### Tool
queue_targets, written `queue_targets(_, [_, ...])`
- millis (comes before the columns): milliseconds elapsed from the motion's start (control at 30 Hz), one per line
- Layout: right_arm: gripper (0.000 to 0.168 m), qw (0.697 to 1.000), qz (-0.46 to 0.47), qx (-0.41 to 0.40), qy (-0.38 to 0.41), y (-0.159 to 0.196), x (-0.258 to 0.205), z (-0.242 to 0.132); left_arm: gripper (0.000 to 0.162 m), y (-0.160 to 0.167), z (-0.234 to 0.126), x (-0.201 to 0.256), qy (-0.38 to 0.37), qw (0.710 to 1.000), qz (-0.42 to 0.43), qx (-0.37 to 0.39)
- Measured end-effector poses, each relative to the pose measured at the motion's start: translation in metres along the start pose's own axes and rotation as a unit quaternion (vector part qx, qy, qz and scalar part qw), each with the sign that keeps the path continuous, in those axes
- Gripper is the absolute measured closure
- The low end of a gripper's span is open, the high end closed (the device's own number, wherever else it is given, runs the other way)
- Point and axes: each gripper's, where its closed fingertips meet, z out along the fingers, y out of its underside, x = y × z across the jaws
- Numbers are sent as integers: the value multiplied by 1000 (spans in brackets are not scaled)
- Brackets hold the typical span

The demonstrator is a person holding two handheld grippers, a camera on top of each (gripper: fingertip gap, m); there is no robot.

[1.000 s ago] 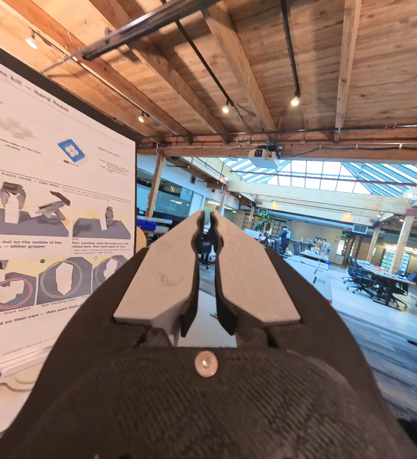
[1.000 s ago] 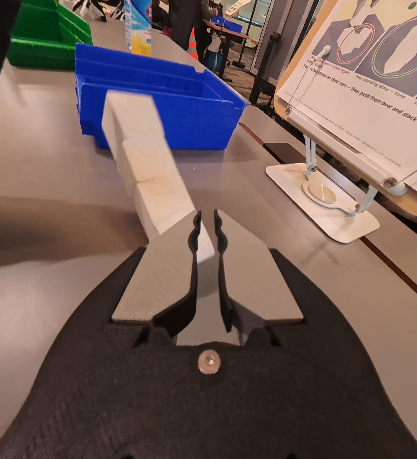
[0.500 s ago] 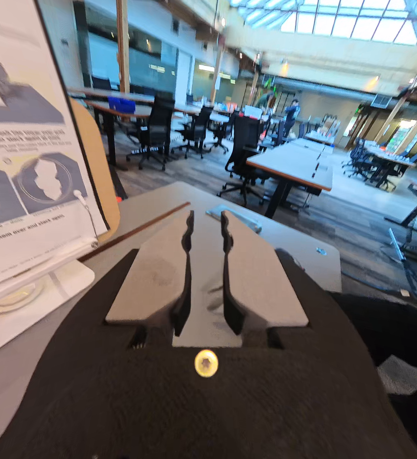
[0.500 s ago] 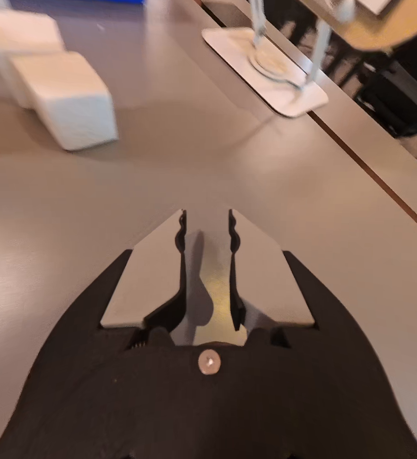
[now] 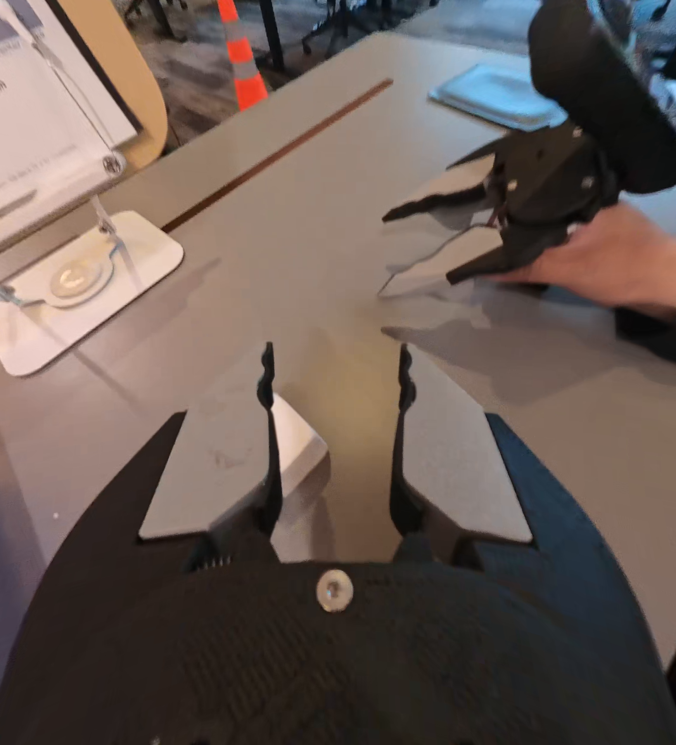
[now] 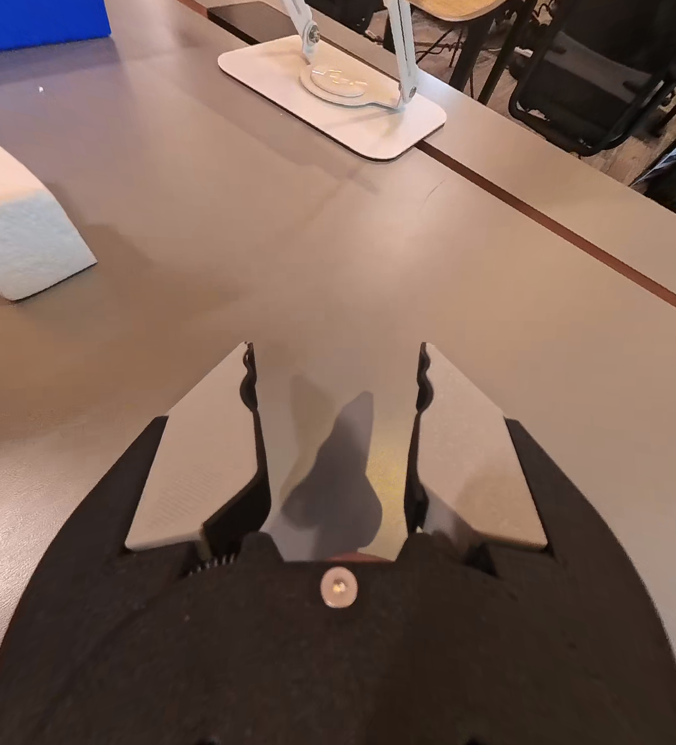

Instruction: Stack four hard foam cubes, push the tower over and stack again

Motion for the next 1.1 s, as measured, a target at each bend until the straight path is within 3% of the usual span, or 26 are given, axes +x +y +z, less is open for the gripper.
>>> queue_targets(300, [90, 1000, -17, -8, -7, 1, -10, 0, 96, 75, -31, -2, -12, 997, -39, -70])
queue_targets(633, [91, 1000, -12, -11, -11, 3, -11, 0, 87, 106, -27, -34, -44, 984, -77, -154])
queue_targets(867, [92, 1000, -14, -14, -13, 3, -12, 0, 90, 83, 8, -20, 14, 988, -69, -137])
queue_targets(1100, [92, 1000, -12, -12, -15, 3, -12, 0, 91, 39, 52, 21, 126, 984, -46, -116])
